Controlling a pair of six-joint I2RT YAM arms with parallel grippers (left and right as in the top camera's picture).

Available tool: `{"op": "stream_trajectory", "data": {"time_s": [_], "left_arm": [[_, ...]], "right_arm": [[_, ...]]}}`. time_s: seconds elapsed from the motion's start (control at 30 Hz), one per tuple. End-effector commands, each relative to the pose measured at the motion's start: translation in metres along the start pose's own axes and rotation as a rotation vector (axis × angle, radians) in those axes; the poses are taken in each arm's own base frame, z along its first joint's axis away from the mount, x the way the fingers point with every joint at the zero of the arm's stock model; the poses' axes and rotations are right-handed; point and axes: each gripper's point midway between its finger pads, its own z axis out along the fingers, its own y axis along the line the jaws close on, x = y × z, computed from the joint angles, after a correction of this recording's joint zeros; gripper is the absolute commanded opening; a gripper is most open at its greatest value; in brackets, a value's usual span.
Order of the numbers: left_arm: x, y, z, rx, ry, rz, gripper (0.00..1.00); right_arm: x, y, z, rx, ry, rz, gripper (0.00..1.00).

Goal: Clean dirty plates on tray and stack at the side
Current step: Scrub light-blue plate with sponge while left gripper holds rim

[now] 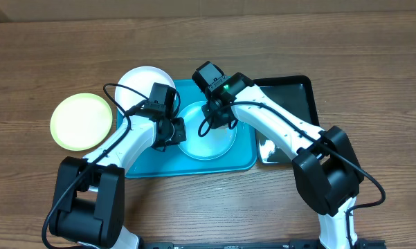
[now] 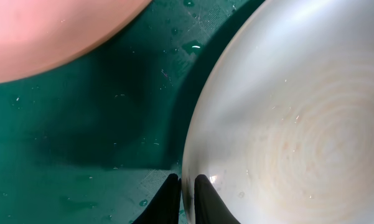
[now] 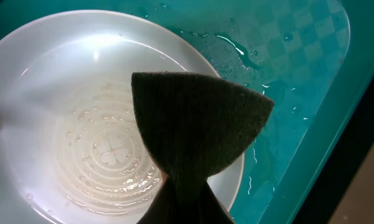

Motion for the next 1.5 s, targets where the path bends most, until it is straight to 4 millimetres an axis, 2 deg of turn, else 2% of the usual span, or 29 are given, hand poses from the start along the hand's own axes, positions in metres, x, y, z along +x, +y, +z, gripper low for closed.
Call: {"op": "stream_trajectory", "data": {"time_s": [0.0,0.17,0.37,0.53,0.7,0.97,1.07,1.2,1.27,1.37,1.47], "left_arm": [[0.006,0.002,0.005,-0.012,0.016,0.000,0.12],[0.006,0.002,0.005,-0.011,0.016,0.000,0.12],[0.006,0.002,0.005,-0.012,0.016,0.001,0.11],[0.005,0.002,0.005,-0.011,0.015,0.001,0.10],[0.005,0.001,0.005,-0.010,0.012,0.001,0.10],[0.004,0.001,0.005,-0.010,0.011,0.001,0.10],[0.004,0.001,0.005,-0.010,0.011,0.001,0.10],[0.004,0.001,0.005,-0.010,0.011,0.001,0.11],[0.004,0.001,0.005,-0.010,0.011,0.002,0.11],[0.004,0.001,0.005,-0.010,0.011,0.002,0.11],[0.004,0.001,0.005,-0.010,0.011,0.002,0.12]], "right_arm": [[0.006,-0.007,0.010,0.023,0.014,0.001,0.04],[0.014,-0.009,0.029,0.025,0.007,0.005,0.04],[0.023,-0.026,0.054,0.057,-0.014,0.099,0.04],[0.037,-0.002,0.061,-0.149,0.050,0.123,0.04],[0.035,0.015,0.057,-0.260,0.056,0.125,0.04],[0.038,0.065,0.040,-0.514,0.084,0.087,0.04],[0.031,0.075,0.029,-0.599,0.078,0.086,0.04],[0.001,0.069,-0.004,-0.703,0.032,0.115,0.04],[-0.015,0.057,-0.024,-0.718,0.011,0.139,0.04],[-0.024,0.038,-0.045,-0.702,-0.014,0.130,0.04],[-0.021,0.018,-0.048,-0.659,-0.005,0.146,0.04]]}}
